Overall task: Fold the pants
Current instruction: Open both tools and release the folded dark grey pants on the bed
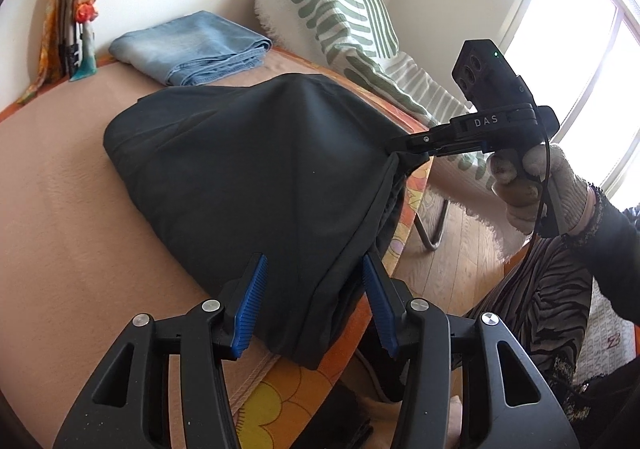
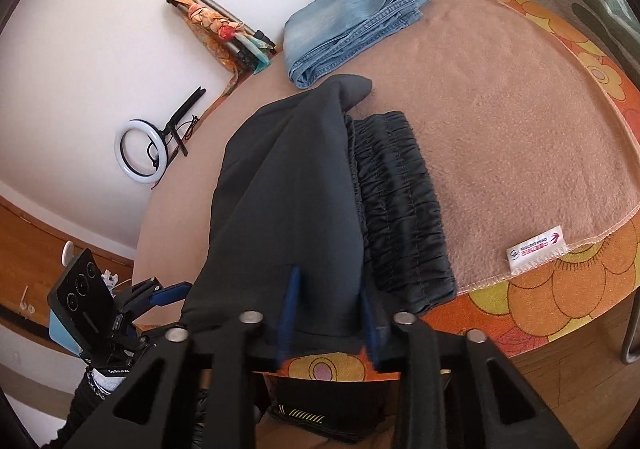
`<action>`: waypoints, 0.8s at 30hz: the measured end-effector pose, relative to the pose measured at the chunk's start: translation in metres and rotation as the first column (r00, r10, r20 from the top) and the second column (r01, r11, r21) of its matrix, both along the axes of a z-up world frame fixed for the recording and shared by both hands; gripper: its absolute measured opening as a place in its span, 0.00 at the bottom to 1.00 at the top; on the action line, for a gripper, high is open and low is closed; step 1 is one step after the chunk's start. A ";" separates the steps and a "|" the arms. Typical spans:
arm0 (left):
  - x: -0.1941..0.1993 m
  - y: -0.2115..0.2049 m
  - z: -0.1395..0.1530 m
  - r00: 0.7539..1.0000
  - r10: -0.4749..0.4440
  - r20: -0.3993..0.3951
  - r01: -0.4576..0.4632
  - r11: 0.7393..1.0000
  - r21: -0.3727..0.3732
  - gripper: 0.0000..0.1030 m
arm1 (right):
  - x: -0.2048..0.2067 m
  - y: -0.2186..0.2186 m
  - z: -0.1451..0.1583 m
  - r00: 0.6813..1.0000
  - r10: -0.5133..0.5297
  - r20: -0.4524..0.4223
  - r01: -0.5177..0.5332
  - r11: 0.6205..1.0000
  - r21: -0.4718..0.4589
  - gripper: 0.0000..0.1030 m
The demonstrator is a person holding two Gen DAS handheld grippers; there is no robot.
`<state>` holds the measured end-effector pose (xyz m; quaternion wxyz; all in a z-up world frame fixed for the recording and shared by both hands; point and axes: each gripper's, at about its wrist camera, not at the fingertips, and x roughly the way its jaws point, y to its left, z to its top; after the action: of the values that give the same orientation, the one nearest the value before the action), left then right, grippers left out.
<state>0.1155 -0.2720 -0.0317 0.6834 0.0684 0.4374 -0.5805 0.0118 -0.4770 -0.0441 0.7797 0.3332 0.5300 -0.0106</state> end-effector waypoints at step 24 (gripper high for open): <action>-0.024 -0.001 -0.003 0.996 -0.077 -0.042 0.076 0.997 -0.013 0.47 | 0.008 -0.007 0.048 0.995 0.101 0.011 -0.092 0.941 -0.327 0.35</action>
<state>0.0920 -0.2731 -0.0345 0.6516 0.0690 0.4455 -0.6101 0.0201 -0.4836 0.0039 0.8309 0.1736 0.5258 -0.0551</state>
